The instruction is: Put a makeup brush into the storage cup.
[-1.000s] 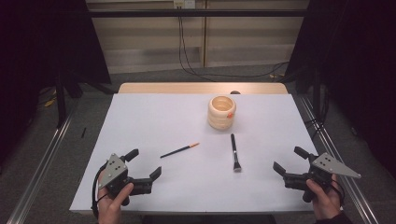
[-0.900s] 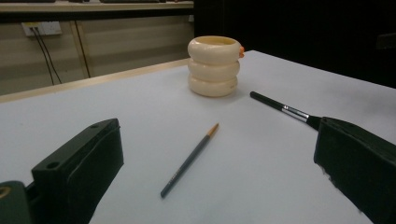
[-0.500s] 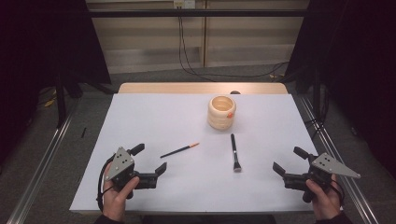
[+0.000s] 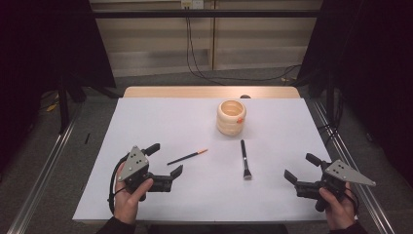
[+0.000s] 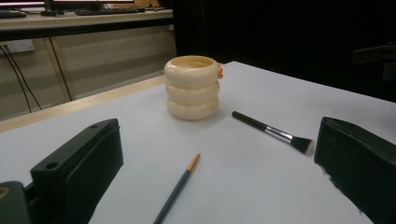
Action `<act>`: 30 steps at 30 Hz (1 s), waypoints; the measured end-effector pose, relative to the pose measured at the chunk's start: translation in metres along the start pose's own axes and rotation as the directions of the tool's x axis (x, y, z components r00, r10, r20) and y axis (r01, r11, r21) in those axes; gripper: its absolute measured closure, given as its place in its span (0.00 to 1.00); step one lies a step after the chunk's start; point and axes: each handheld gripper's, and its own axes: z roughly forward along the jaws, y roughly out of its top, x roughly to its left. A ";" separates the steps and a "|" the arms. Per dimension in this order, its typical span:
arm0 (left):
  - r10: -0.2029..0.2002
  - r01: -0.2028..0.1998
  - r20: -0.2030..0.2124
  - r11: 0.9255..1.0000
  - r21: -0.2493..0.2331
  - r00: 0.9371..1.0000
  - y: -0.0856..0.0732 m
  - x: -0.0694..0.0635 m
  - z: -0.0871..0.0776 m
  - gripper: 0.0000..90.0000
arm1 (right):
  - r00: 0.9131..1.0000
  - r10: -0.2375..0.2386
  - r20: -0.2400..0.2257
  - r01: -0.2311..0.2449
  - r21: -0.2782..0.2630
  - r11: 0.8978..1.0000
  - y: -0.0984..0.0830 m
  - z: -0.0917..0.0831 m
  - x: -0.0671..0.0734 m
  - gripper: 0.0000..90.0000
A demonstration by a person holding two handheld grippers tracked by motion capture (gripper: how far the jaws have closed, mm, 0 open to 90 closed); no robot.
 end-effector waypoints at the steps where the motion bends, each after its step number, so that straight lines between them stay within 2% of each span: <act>1: 0.012 -0.012 0.003 1.000 0.009 1.000 0.001 0.001 0.001 0.01 | 1.000 0.000 0.002 0.000 -0.003 1.000 0.000 0.000 0.000 0.01; 6: 0.013 -0.013 0.009 1.000 0.015 1.000 0.001 0.005 0.011 0.01 | 1.000 -0.003 -0.001 0.003 -0.003 1.000 0.000 0.000 0.000 0.01; 7: 0.002 -0.002 0.001 1.000 0.010 1.000 0.000 0.005 0.013 0.01 | 1.000 -0.001 0.002 0.001 -0.004 1.000 0.000 0.000 0.000 0.01; 10: 0.004 -0.004 0.014 1.000 0.017 1.000 0.000 0.007 0.016 0.01 | 1.000 0.001 0.002 -0.001 0.000 1.000 0.000 -0.001 0.000 0.01; 12: 0.014 -0.014 0.002 1.000 0.024 1.000 0.001 0.009 0.018 0.01 | 1.000 0.001 -0.001 -0.001 0.001 1.000 0.000 0.000 0.000 0.01; 13: 0.008 -0.008 0.020 1.000 0.014 1.000 0.001 0.010 0.019 0.01 | 1.000 0.000 0.000 0.000 0.001 1.000 0.000 0.000 0.000 0.01; 14: 0.008 -0.008 0.020 1.000 0.014 1.000 0.001 0.010 0.019 0.01 | 1.000 0.000 0.000 0.000 0.001 1.000 0.000 0.000 0.000 0.01; 16: 0.011 -0.011 0.017 1.000 0.015 1.000 0.003 0.013 0.021 0.01 | 1.000 0.000 0.001 0.000 0.001 1.000 0.000 0.000 0.000 0.01; 17: 0.014 -0.014 0.002 1.000 0.022 1.000 0.004 0.013 0.022 0.01 | 1.000 0.001 0.000 -0.001 0.001 1.000 0.000 0.000 0.000 0.01; 19: 0.006 -0.007 0.025 1.000 0.018 1.000 0.005 0.016 0.024 0.01 | 1.000 0.000 -0.001 0.000 0.002 1.000 0.000 0.000 0.000 0.01; 21: 0.009 -0.009 0.006 1.000 0.020 1.000 0.007 0.016 0.026 0.01 | 1.000 0.001 -0.002 -0.001 0.000 1.000 0.000 0.000 0.000 0.01; 24: 0.003 -0.004 0.020 1.000 0.023 1.000 0.008 0.019 0.031 0.01 | 1.000 0.000 0.000 0.000 0.001 1.000 0.000 0.000 0.000 0.01; 28: 0.001 -0.001 0.017 1.000 0.028 1.000 0.010 0.022 0.037 0.01 | 1.000 0.001 0.000 -0.001 -0.002 1.000 0.000 0.000 0.000 0.01; 29: 0.004 -0.005 0.030 1.000 0.027 1.000 0.011 0.023 0.039 0.01 | 1.000 -0.002 -0.005 0.002 0.002 1.000 0.000 0.000 0.000 0.01; 30: -0.003 0.002 0.018 1.000 0.031 1.000 0.011 0.023 0.041 0.01 | 1.000 -0.001 -0.006 0.001 0.001 1.000 0.000 0.000 0.000 0.01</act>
